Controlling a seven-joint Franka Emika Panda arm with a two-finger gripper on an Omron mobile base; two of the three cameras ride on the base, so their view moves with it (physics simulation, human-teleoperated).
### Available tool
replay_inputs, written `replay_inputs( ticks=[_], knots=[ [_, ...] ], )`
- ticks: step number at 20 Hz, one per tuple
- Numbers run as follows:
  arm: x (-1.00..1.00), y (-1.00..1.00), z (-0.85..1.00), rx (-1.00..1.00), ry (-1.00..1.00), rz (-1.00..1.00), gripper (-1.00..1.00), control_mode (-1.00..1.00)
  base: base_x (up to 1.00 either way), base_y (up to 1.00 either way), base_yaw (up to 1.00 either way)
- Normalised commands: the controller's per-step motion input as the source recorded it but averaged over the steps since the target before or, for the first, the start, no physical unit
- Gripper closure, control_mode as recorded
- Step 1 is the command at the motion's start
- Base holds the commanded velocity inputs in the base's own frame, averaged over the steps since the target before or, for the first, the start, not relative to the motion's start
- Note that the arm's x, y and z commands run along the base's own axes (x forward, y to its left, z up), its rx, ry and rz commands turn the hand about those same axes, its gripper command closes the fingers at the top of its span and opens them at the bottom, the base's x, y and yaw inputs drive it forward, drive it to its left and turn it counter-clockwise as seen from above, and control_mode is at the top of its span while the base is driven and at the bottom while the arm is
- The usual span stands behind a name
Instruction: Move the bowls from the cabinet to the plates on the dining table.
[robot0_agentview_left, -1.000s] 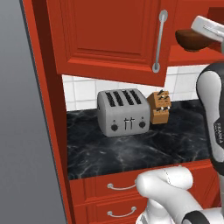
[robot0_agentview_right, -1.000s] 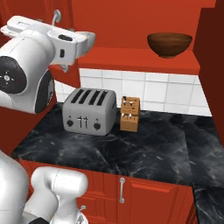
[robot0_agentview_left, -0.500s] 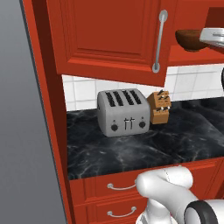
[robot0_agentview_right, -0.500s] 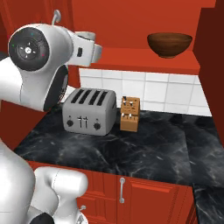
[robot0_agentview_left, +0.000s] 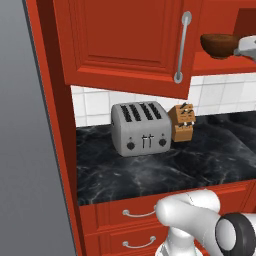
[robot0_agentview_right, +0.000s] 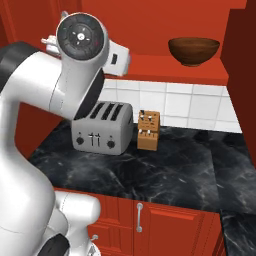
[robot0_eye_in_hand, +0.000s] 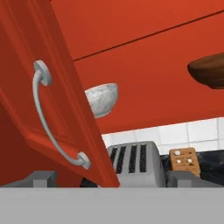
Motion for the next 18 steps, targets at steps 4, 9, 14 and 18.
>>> replay_inputs(
  ticks=[4,9,14,18],
  knots=[
    [0.31,0.00,-0.41,0.16,0.06,0.00,-1.00,-1.00,0.00,0.00,0.00],
    [0.50,0.00,-0.44,0.13,0.07,0.00,-1.00,-1.00,0.00,0.00,0.00],
    [0.65,0.00,-0.05,0.17,0.01,0.00,-1.00,-1.00,0.00,0.00,0.00],
    [0.55,0.00,-0.05,0.19,0.00,0.00,-1.00,-1.00,0.00,0.00,0.00]
  ],
)
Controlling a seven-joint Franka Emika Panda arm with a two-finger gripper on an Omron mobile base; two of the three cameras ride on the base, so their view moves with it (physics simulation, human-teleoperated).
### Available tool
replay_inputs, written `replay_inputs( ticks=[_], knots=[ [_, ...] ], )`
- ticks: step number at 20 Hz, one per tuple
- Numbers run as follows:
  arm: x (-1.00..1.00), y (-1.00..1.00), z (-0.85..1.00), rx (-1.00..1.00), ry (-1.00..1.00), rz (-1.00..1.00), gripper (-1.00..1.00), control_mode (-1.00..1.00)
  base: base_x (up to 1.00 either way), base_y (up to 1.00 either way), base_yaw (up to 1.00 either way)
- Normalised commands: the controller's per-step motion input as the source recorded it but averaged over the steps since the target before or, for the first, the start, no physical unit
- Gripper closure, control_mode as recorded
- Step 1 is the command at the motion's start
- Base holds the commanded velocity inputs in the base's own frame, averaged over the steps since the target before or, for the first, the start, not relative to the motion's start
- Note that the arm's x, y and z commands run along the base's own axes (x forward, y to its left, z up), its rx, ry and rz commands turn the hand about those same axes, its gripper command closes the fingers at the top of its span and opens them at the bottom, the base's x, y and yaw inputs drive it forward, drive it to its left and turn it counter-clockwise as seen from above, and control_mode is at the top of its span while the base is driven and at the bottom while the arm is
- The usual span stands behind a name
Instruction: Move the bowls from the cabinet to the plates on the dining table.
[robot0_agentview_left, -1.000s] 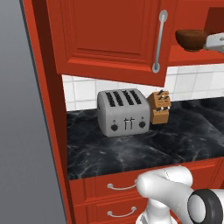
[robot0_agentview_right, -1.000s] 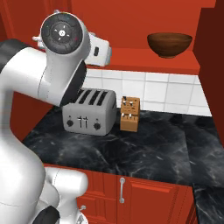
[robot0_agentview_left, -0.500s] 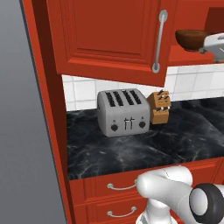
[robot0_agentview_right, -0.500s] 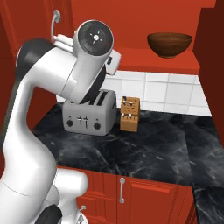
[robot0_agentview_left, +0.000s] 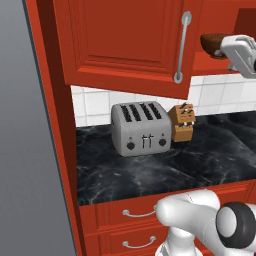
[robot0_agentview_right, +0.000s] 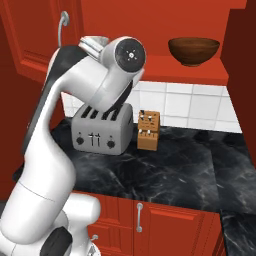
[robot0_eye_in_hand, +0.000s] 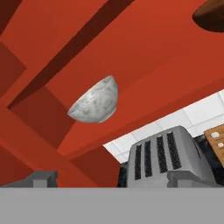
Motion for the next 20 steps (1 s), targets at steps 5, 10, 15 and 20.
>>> replay_inputs(
  ticks=[5,10,15,20],
  knots=[
    [0.57,0.00,-0.08,0.11,0.00,0.00,-1.00,-1.00,0.00,0.00,0.00],
    [0.50,0.00,-0.05,0.09,0.00,0.00,-1.00,-1.00,0.00,0.00,0.00],
    [0.45,0.08,-0.06,0.05,0.01,0.00,-1.00,-1.00,0.00,0.00,0.00],
    [0.45,0.30,-0.08,0.00,0.02,0.01,-1.00,-1.00,0.00,0.00,0.00]
  ],
)
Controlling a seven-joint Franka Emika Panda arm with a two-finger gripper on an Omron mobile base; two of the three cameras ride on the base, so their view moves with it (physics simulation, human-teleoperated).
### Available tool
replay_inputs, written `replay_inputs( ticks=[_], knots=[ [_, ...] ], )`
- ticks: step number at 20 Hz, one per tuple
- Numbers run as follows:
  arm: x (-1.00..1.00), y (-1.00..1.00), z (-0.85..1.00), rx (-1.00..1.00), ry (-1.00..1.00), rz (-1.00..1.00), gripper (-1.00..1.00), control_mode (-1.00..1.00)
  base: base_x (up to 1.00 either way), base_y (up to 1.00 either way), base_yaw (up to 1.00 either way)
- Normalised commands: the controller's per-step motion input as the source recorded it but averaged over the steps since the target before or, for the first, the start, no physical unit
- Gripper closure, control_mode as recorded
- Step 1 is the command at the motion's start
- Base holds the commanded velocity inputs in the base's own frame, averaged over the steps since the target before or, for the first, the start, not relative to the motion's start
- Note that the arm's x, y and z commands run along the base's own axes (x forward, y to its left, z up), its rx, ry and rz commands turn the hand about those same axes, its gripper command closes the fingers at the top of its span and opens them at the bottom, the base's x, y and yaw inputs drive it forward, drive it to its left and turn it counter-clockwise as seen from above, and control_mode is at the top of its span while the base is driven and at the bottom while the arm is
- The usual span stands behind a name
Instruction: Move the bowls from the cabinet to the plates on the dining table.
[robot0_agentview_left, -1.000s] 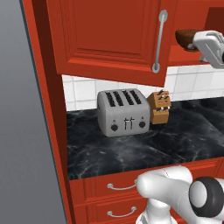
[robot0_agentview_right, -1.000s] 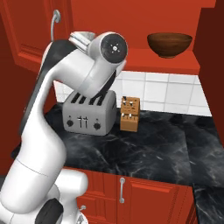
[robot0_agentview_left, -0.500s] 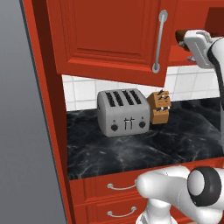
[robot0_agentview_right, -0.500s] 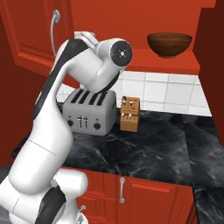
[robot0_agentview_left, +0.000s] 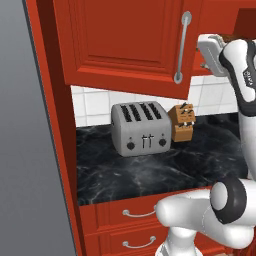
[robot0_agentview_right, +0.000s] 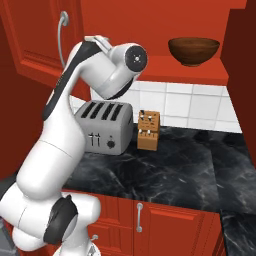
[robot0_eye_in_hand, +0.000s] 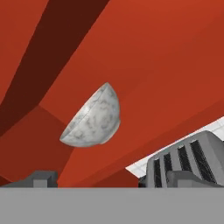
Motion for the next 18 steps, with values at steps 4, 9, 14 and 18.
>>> replay_inputs(
  ticks=[4,9,14,18],
  knots=[
    [0.39,0.33,-0.08,0.00,0.02,0.03,-1.00,-1.00,0.00,0.00,0.00],
    [0.11,0.29,-0.01,0.01,0.00,0.06,-1.00,-1.00,0.00,0.00,0.00],
    [-0.34,0.37,0.00,0.03,0.00,0.18,-1.00,-1.00,0.00,0.00,0.00],
    [-0.84,0.44,0.00,0.00,0.00,0.27,-1.00,-1.00,0.00,0.00,0.00]
  ],
)
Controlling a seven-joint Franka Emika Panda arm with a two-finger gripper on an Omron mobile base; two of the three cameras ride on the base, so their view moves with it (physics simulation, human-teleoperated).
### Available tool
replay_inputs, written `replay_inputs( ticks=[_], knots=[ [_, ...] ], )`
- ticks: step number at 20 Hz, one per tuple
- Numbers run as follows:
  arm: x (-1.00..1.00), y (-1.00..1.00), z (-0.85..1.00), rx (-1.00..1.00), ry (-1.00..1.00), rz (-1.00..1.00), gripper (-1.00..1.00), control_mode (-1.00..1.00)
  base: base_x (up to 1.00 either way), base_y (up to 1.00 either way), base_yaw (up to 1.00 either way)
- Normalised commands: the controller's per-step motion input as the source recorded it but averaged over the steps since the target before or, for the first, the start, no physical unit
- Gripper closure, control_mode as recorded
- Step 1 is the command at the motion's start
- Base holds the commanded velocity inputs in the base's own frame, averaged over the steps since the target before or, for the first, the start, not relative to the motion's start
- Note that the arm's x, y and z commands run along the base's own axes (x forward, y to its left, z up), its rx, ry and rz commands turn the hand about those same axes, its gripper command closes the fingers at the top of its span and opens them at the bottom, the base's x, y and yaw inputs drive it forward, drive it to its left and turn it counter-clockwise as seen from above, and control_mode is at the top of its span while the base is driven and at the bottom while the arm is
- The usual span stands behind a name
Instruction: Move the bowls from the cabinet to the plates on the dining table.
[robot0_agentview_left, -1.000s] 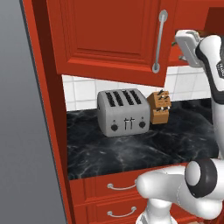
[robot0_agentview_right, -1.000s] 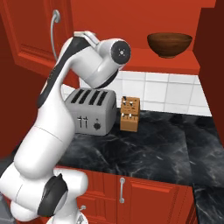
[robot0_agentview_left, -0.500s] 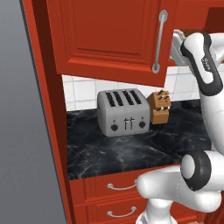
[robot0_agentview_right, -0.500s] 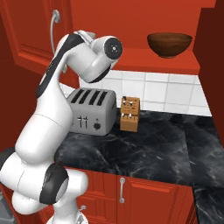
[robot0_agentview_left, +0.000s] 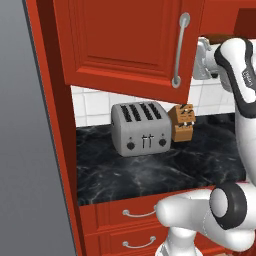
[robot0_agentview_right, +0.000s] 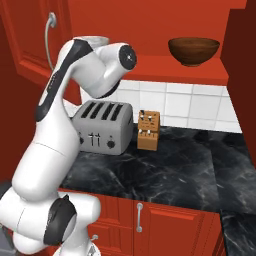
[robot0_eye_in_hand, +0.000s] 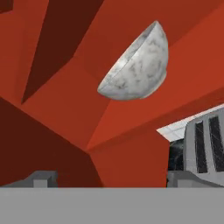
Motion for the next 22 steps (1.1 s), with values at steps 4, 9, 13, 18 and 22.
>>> replay_inputs(
  ticks=[4,9,13,18,22],
  knots=[
    [-0.85,0.47,0.00,0.00,0.00,0.27,-1.00,-1.00,0.00,0.00,0.00],
    [-0.66,0.63,0.00,-0.07,0.00,0.22,-1.00,-1.00,0.00,0.00,0.00],
    [-0.48,0.90,-0.04,-0.16,0.00,0.17,-1.00,-1.00,0.00,0.00,0.00],
    [-0.38,1.00,-0.09,-0.22,0.00,0.16,-1.00,-1.00,0.00,0.00,0.00],
    [-0.32,0.90,-0.06,-0.21,-0.01,0.13,-1.00,-1.00,0.00,0.00,0.00]
  ],
)
